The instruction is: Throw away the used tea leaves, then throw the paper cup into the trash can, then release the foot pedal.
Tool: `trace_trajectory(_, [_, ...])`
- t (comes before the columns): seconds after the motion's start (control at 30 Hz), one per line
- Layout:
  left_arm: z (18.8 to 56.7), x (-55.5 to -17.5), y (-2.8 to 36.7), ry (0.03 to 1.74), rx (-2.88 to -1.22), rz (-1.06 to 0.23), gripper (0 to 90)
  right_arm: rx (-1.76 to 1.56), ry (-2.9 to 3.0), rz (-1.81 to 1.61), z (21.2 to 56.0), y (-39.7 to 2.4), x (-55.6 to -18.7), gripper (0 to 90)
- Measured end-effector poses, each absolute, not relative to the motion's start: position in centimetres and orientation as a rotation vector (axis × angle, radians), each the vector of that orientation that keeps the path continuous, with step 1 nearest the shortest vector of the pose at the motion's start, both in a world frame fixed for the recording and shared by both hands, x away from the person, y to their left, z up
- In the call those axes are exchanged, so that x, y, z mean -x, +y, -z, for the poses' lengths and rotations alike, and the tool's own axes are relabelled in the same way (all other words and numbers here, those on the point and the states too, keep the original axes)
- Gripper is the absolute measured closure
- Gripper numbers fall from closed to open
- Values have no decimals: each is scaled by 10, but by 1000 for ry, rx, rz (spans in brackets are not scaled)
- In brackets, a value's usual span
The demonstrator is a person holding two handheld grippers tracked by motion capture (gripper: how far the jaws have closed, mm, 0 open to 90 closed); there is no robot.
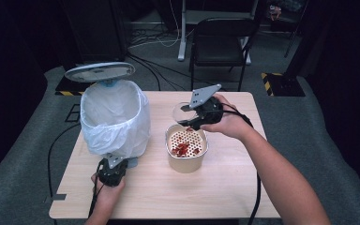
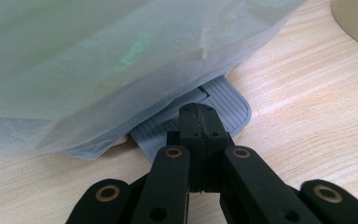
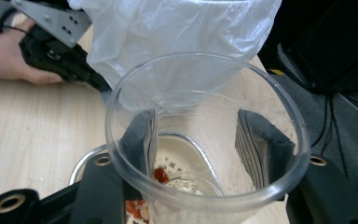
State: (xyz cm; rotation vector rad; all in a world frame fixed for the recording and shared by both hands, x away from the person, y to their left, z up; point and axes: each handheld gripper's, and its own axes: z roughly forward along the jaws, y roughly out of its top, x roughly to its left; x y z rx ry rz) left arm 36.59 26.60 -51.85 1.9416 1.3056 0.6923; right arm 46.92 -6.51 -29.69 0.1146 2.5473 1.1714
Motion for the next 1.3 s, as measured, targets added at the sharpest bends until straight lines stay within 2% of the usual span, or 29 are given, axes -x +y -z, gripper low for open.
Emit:
trace_trajectory(0.8, [519,-365,264,1329,-1897,-687,900,-273,2509,-1433,272,-47,-480,482])
trace_trajectory(1.3, [520,-365,262,1363,-1873,-671,900,-320,2486,-1457,239,-25,-488,483])
